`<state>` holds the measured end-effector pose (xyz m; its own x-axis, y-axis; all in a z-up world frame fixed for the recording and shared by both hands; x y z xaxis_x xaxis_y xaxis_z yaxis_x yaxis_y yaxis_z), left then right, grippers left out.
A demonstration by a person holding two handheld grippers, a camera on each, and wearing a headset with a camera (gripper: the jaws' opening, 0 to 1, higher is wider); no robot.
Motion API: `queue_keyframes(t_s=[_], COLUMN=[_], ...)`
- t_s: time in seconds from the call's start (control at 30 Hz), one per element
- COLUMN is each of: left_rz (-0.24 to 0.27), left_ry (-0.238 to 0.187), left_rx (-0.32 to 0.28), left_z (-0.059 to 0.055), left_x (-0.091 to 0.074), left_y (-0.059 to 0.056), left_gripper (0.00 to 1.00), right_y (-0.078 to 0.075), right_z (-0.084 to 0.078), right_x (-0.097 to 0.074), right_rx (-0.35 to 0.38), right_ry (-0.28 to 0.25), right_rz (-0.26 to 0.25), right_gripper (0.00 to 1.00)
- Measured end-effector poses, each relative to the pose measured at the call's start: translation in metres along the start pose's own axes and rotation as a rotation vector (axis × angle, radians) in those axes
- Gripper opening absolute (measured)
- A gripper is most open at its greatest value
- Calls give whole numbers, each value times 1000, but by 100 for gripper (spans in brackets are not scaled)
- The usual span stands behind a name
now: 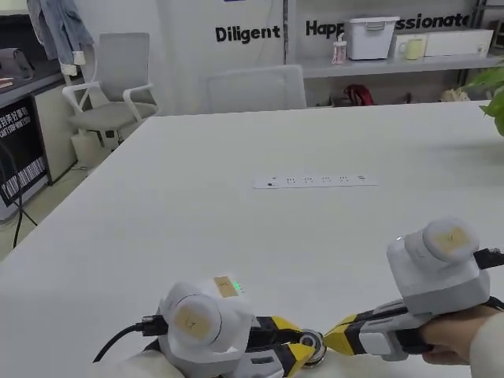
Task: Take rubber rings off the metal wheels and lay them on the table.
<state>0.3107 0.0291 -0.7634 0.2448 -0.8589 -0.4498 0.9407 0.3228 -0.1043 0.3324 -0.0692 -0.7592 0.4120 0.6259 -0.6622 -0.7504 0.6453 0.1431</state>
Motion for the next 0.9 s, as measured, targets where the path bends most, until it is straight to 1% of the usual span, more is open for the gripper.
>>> queue_keyframes(t_s=[0.23,0.9], left_rz=[0,4], left_ry=[1,-5], left_rx=[1,-6], left_z=[0,-1], left_x=[0,-1], left_y=[1,1], left_gripper=[13,13], right_y=[0,5], right_z=[2,7], right_x=[-1,-3], right_rx=[-24,-29], right_ry=[-2,-15], right_rz=[-2,12], right_gripper=[0,0])
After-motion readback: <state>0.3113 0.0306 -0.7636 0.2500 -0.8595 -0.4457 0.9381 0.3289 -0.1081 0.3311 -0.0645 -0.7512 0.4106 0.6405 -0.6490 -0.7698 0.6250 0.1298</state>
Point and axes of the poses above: the centre of the closed fingertips' face, and the gripper's own axes: x roughly forward along the fingers, y roughly to its left, z roughly out of its top, the point moved 6 cm from there along -x, roughly backward along the fingers, and after that the axes turned 15 degrees about -z, right-handed, at the moved point
